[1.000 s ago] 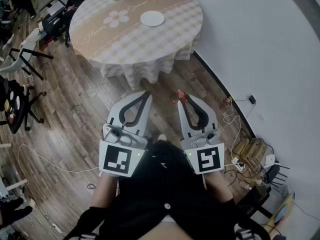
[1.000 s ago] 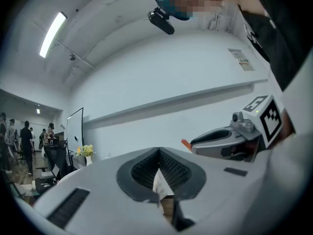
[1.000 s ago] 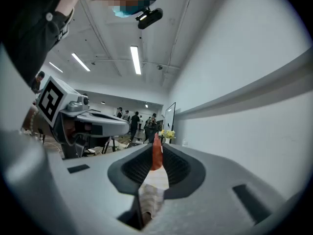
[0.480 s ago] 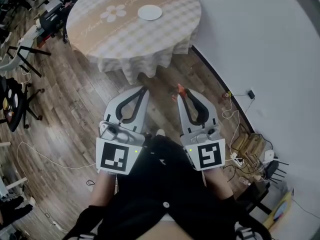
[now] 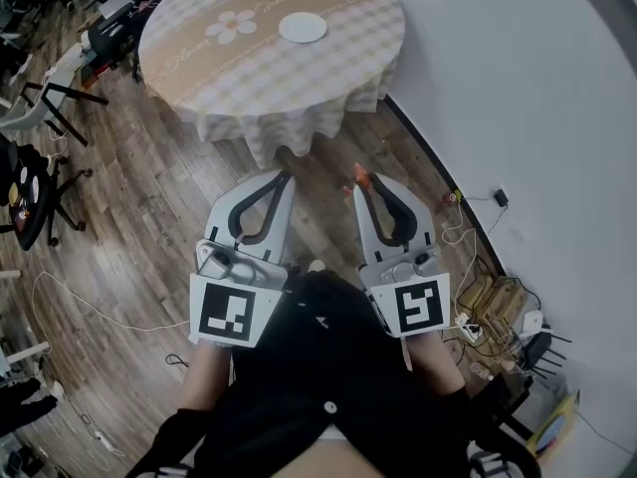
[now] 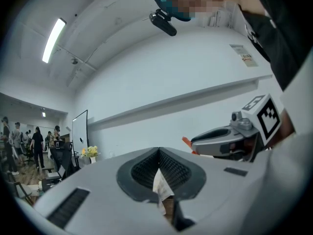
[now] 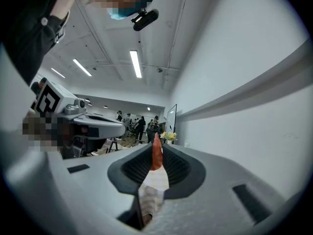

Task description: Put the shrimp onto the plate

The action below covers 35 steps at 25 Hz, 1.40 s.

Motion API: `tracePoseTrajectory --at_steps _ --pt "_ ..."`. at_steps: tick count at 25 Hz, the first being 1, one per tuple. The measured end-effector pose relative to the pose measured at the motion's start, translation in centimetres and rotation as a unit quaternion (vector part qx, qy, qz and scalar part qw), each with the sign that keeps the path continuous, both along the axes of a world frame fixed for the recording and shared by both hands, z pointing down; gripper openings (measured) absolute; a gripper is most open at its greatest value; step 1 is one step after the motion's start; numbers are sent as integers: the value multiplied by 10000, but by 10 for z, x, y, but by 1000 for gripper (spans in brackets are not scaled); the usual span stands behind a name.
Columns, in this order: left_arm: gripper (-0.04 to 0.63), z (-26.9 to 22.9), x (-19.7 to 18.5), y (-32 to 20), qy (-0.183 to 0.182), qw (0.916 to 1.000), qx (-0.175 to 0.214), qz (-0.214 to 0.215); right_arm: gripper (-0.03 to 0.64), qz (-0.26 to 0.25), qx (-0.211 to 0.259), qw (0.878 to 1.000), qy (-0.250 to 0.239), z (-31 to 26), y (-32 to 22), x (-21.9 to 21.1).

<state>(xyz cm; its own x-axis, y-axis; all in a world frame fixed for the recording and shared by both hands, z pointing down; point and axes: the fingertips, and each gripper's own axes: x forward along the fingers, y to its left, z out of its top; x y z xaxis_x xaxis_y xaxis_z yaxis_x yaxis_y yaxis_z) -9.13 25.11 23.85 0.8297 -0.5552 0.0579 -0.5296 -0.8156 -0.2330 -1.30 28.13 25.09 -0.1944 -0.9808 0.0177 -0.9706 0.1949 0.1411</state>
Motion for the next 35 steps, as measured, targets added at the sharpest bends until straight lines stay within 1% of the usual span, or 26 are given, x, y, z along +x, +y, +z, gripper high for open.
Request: tracePoseTrajectory --at_steps 2,5,7,8,11,16,25,27,33,35 --pt "2 -2 3 3 -11 10000 56 -44 49 -39 66 10000 13 -3 2 4" --pt "2 -1 5 7 -39 9999 28 -138 49 -122 45 9999 12 -2 5 6" --pt "2 -2 8 10 -103 9997 143 -171 49 -198 29 9998 25 -1 8 7" --pt "2 -2 8 11 -118 9996 135 -230 49 -238 16 9997 40 0 10 9" --pt "3 3 7 13 -70 9988 -84 -478 49 -317 -18 9995 65 2 16 15" --pt "2 9 14 19 -51 9981 -124 -607 49 -309 -57 9995 60 9 26 28" --pt "2 14 24 23 -142 9983 -54 -557 49 -329 -87 9994 -20 17 26 37" --pt "2 13 28 20 -156 9986 2 -505 49 -309 -76 9995 -32 17 23 39" --pt "2 15 36 4 -146 9989 -44 -448 49 -225 -91 9997 -42 19 10 47" --pt "2 14 40 -3 -157 9991 -5 -395 49 -206 -101 9997 -30 20 3 49"
